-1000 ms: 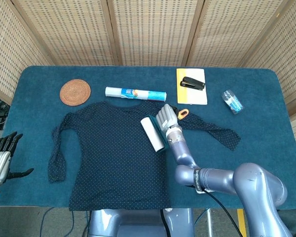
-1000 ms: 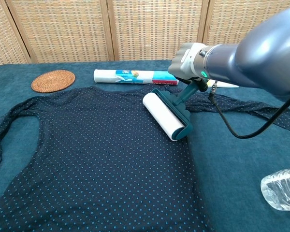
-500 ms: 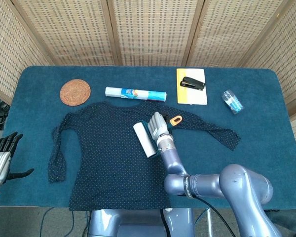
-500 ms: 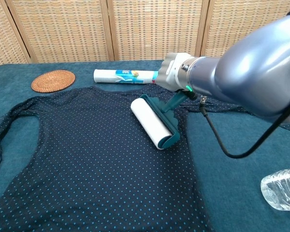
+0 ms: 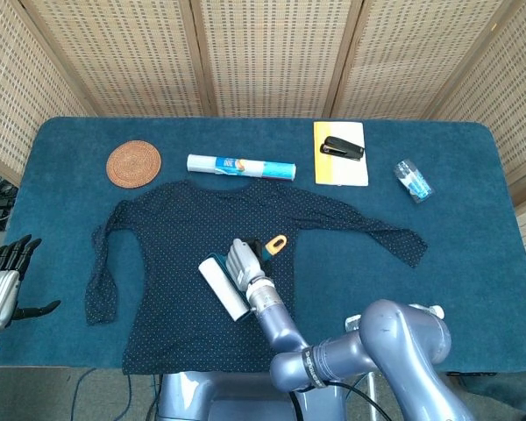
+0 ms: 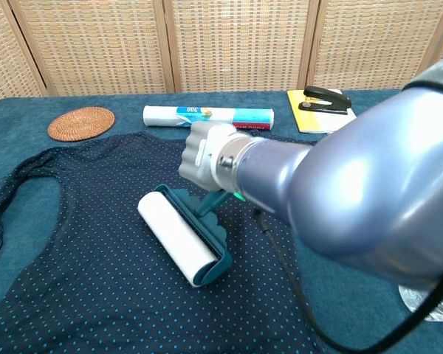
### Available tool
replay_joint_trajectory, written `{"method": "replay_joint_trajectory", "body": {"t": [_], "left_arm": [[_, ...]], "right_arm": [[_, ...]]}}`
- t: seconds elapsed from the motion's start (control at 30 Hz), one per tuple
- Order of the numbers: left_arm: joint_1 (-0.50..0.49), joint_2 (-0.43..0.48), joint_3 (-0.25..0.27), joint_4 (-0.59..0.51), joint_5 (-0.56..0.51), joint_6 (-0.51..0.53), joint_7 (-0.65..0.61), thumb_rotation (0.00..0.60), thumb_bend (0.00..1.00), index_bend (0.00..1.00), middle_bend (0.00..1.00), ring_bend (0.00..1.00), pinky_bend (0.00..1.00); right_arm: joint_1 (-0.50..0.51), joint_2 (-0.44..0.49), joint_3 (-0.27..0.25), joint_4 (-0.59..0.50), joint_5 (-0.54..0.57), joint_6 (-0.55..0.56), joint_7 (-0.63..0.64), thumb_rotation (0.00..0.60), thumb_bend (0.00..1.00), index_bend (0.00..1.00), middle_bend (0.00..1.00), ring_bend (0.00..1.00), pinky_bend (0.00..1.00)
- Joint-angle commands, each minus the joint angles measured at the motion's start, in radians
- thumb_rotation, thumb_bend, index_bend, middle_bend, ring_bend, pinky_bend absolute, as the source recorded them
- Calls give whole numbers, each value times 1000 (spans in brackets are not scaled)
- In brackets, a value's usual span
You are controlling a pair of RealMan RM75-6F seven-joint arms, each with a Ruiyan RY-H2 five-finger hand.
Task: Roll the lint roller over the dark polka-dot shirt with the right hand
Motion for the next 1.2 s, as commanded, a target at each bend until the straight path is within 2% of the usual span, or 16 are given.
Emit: {"method": "replay_joint_trajectory", "body": {"t": [0.03, 0.2, 0.33, 0.6, 0.67, 0.8, 1.0, 1.2], "left_arm": [[-1, 0, 1, 0, -1, -2, 0, 600, 0, 0, 0, 0, 0], [-4, -1, 0, 4, -5, -9, 1, 600, 0, 0, 0, 0, 0], [-4, -2, 0, 6, -7, -10, 0, 600, 0, 0, 0, 0, 0], [-8, -7, 2, 8, -11, -16, 11, 600, 0, 0, 0, 0, 0], [-11, -10, 3, 8, -12, -21, 18, 600, 0, 0, 0, 0, 0], [-14, -15, 3, 8, -17, -25, 35, 600, 0, 0, 0, 0, 0], [-18, -22, 4, 6, -20, -28, 52, 600, 0, 0, 0, 0, 0], [-18, -22, 5, 3, -21, -26, 55, 600, 0, 0, 0, 0, 0]], "right_arm": [[17, -30, 8, -16, 2, 24, -23, 600, 859, 620, 964, 1000, 1000], [30, -54, 19, -10, 1, 37, -34, 600, 859, 620, 965, 1000, 1000], [21, -49, -3, 18, -12, 45, -38, 600, 858, 622, 966, 1000, 1000], [-53, 29, -115, 104, -68, 61, -21, 600, 859, 622, 969, 1000, 1000], [-91, 76, -166, 162, -92, 59, -7, 600, 858, 622, 969, 1000, 1000], [-129, 108, -196, 215, -146, 34, 30, 600, 844, 619, 969, 1000, 1000], [-168, 133, -204, 260, -190, 3, 53, 600, 830, 617, 969, 1000, 1000], [-165, 117, -176, 244, -238, -16, 35, 600, 826, 617, 969, 1000, 1000]]}}
